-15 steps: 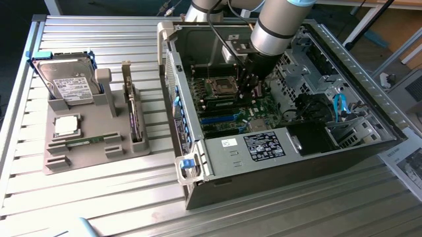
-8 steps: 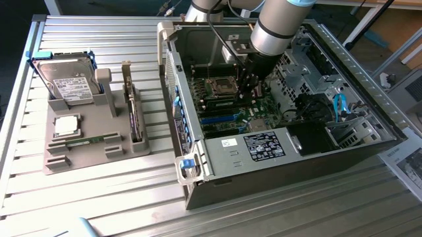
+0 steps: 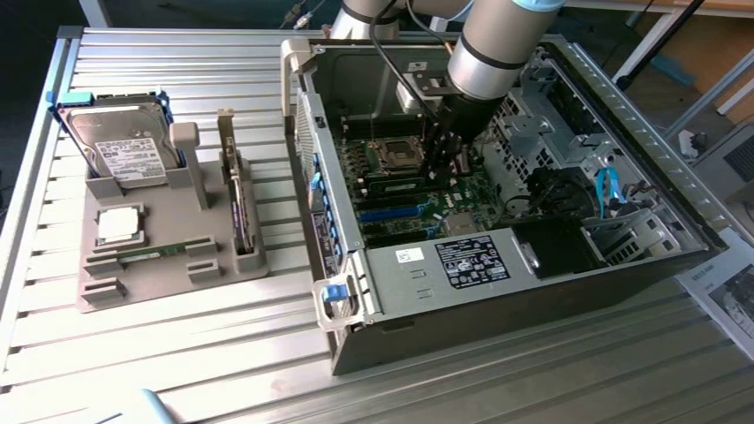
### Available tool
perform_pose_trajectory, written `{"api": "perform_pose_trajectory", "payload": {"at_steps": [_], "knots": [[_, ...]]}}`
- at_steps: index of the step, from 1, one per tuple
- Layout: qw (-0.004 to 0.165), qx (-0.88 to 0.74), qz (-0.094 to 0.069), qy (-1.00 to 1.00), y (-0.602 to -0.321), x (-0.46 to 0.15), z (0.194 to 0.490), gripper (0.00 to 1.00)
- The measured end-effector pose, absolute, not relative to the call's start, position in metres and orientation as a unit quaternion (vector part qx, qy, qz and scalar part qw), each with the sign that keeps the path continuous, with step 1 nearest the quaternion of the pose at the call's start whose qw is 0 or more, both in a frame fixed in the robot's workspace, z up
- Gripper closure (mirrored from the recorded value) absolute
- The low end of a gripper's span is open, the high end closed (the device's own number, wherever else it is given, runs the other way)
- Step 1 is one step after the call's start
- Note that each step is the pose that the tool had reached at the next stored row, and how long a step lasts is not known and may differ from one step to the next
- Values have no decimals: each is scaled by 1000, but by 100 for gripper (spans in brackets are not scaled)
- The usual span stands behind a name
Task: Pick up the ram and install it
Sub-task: 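Insert the ram into the slot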
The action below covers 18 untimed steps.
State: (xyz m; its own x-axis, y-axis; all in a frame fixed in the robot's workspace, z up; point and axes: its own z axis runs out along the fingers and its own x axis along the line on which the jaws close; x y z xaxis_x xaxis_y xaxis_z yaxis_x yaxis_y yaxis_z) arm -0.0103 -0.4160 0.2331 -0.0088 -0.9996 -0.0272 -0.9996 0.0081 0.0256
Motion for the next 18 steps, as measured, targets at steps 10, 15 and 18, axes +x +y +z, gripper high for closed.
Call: {"api": "perform_pose_trajectory", "payload": {"at_steps": [10, 15, 18], "knots": [[1, -704, 19, 710, -416, -10, 242, 75], [1, -704, 19, 710, -416, -10, 255, 75], [1, -704, 19, 710, -416, -10, 264, 75]]}}
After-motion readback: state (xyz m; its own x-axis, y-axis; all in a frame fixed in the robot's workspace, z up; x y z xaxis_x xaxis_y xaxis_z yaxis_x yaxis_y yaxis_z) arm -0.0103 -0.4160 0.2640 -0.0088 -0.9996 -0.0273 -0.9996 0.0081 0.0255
